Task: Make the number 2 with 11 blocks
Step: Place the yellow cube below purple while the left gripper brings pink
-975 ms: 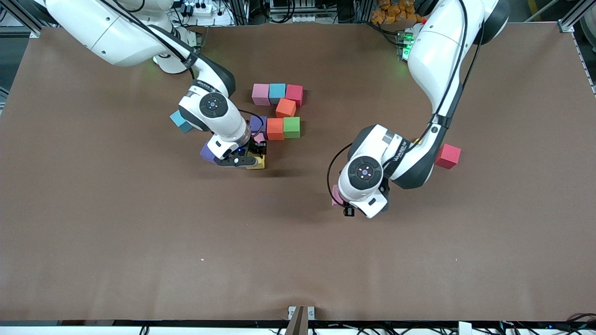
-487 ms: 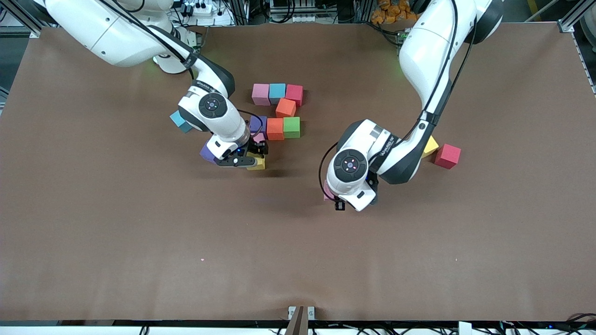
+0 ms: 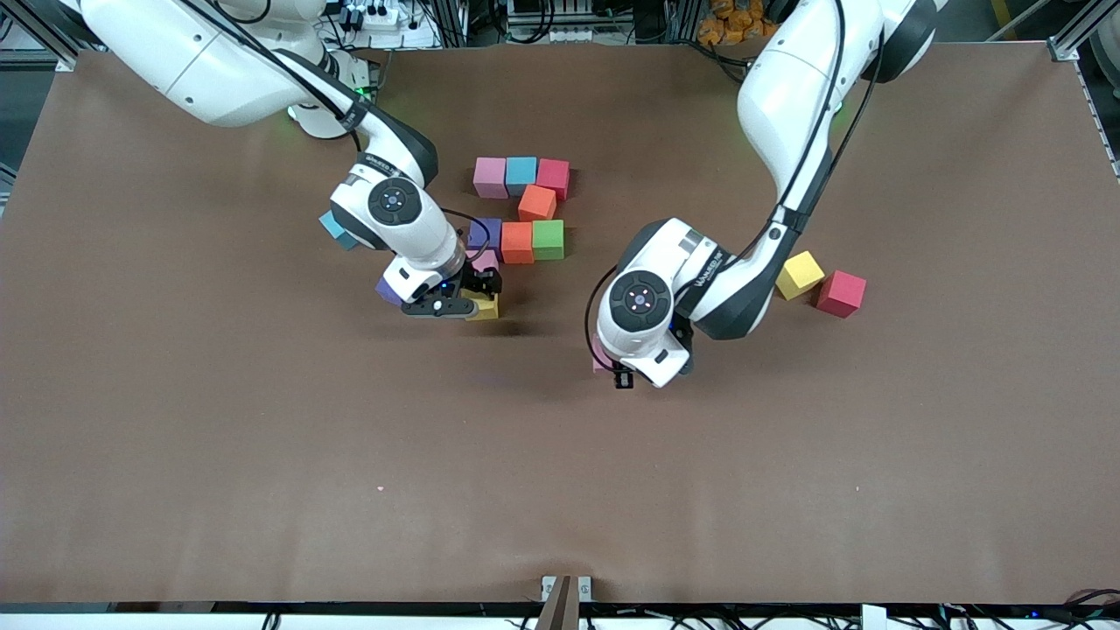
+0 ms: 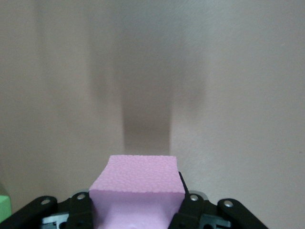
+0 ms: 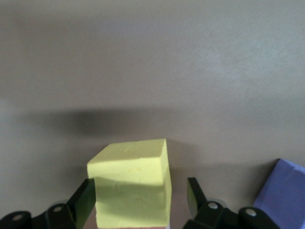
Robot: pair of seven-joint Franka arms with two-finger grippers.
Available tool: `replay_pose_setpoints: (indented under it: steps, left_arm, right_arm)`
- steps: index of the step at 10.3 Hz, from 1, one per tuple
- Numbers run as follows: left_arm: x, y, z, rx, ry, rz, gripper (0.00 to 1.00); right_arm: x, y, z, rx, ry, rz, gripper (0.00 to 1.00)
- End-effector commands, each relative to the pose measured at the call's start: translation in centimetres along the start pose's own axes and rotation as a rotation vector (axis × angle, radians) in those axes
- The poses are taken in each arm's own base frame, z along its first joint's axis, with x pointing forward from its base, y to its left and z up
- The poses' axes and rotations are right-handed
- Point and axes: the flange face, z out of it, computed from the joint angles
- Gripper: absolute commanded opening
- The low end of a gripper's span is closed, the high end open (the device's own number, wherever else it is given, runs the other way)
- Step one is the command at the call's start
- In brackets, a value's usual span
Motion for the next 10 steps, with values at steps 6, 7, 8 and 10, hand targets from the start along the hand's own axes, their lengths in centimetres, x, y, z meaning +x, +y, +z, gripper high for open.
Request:
replay_pose_setpoints:
  steps: [6, 7, 8, 10]
  left_arm:
    - [-8.2, -6.9, 3.6, 0.004, -0.014, -0.019, 0.55]
    - [-9.2, -7.6, 3.7, -0.006, -0.024, -0.012, 0.55]
    - [-9.9, -8.2, 3.7, -0.018, -0.038, -0.017, 0.55]
    - [-11.1, -8.9, 4.6, -0.034, -0.058, -0.021, 0.55]
  right_arm:
    - [7.1, 2.3, -7.5, 0.072, 0.085, 0.145, 1.00]
    - [9.4, 2.7, -9.5, 0.074, 0.112, 0.148, 1.00]
    - [12.0, 3.6, -11.0, 0.067, 0.132, 0.117, 1.00]
    - [16.4, 6.3, -14.3, -0.017, 0.114, 0.031, 1.00]
